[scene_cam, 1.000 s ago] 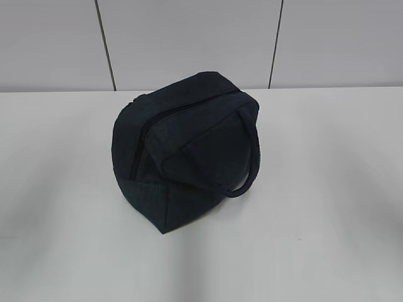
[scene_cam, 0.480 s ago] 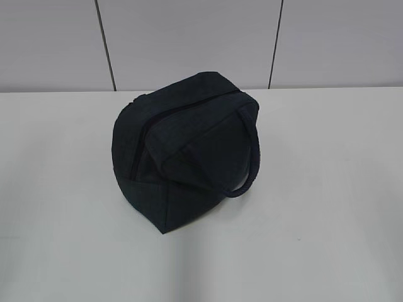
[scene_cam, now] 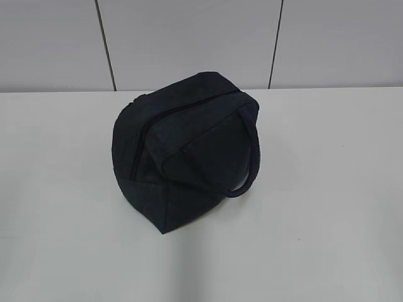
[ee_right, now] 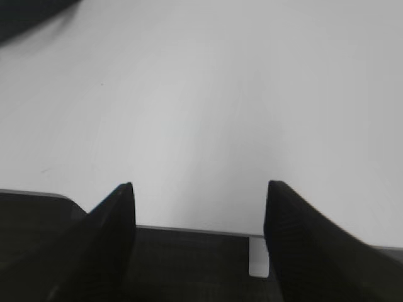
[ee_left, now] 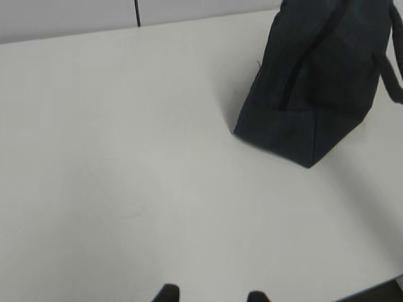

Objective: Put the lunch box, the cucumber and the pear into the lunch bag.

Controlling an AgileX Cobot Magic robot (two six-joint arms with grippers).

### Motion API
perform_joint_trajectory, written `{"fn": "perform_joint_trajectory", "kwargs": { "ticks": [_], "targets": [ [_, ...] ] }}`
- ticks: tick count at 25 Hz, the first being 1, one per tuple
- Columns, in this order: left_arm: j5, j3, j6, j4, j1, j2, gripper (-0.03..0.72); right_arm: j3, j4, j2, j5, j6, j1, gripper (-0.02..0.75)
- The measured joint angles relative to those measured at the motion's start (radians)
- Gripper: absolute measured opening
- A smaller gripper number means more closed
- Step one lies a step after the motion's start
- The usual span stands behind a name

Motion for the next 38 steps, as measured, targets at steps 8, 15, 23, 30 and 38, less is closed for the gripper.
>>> {"fn": "perform_joint_trajectory", "kwargs": {
  "ticks": [8,15,23,30,38],
  "targets": [
    [0.006,0.000,0.000,0.015,0.000,-0.157,0.203,0.010,-0.004,-0.045,-0.036,-0.007,0.000,0.497],
    [0.009,0.000,0.000,0.045,0.000,-0.162,0.203,0.043,-0.004,-0.045,-0.109,-0.008,0.000,0.497],
    [0.009,0.000,0.001,0.033,0.000,-0.162,0.203,0.043,-0.004,-0.045,-0.113,-0.008,0.000,0.497],
    [0.009,0.000,0.001,0.010,0.000,-0.162,0.203,0.043,-0.004,-0.045,-0.113,-0.008,0.000,0.497],
    [0.009,0.000,0.001,0.009,0.000,-0.162,0.203,0.043,-0.004,-0.045,-0.114,-0.008,0.000,0.497]
  ]
}}
